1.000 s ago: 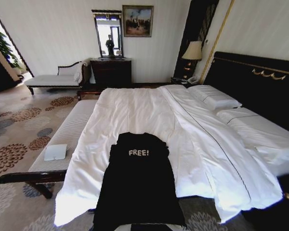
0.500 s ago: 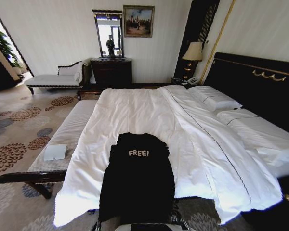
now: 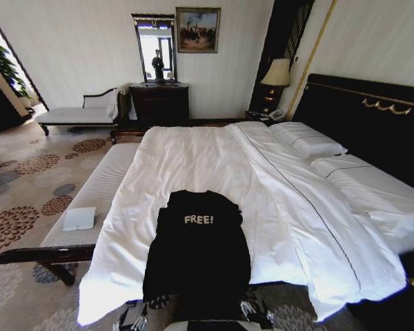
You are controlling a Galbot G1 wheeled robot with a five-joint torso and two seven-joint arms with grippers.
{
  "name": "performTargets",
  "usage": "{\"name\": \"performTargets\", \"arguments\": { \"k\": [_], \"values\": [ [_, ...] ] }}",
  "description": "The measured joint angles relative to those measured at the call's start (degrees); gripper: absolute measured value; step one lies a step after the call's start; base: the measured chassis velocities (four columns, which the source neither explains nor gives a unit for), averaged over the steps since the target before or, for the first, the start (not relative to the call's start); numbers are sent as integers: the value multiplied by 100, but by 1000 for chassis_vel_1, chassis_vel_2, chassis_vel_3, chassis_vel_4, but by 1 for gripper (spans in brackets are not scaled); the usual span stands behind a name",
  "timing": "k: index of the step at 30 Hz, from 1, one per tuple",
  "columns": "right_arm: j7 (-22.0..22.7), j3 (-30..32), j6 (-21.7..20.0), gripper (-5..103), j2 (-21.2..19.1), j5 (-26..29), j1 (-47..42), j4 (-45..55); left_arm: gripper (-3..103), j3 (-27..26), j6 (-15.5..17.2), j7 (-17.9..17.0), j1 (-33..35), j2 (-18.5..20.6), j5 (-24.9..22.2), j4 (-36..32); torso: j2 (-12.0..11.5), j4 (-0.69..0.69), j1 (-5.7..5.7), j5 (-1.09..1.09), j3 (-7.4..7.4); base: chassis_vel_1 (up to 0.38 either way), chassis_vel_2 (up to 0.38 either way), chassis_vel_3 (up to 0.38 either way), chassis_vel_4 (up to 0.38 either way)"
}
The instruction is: Fold the clothes on the bed.
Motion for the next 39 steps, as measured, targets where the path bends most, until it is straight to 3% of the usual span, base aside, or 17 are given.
{"name": "performTargets", "arguments": {
  "k": [5,28,39],
  "values": [
    [-214,35,167,100,-33,-83,105,91,100,-151,5,44,-121,45,-61,-137,0,1,0,-9,0,0,0,0,0],
    [-357,50,-104,100,-182,31,431,166,100,-424,390,89,-538,173,-225,-586,-4,-1,11,-12,3,-99,86,100,-91],
    [-348,228,-355,100,-385,811,843,300,100,-309,378,169,-502,154,-214,-686,3,0,-7,-13,-2,20,-14,-25,16]
  ]
}}
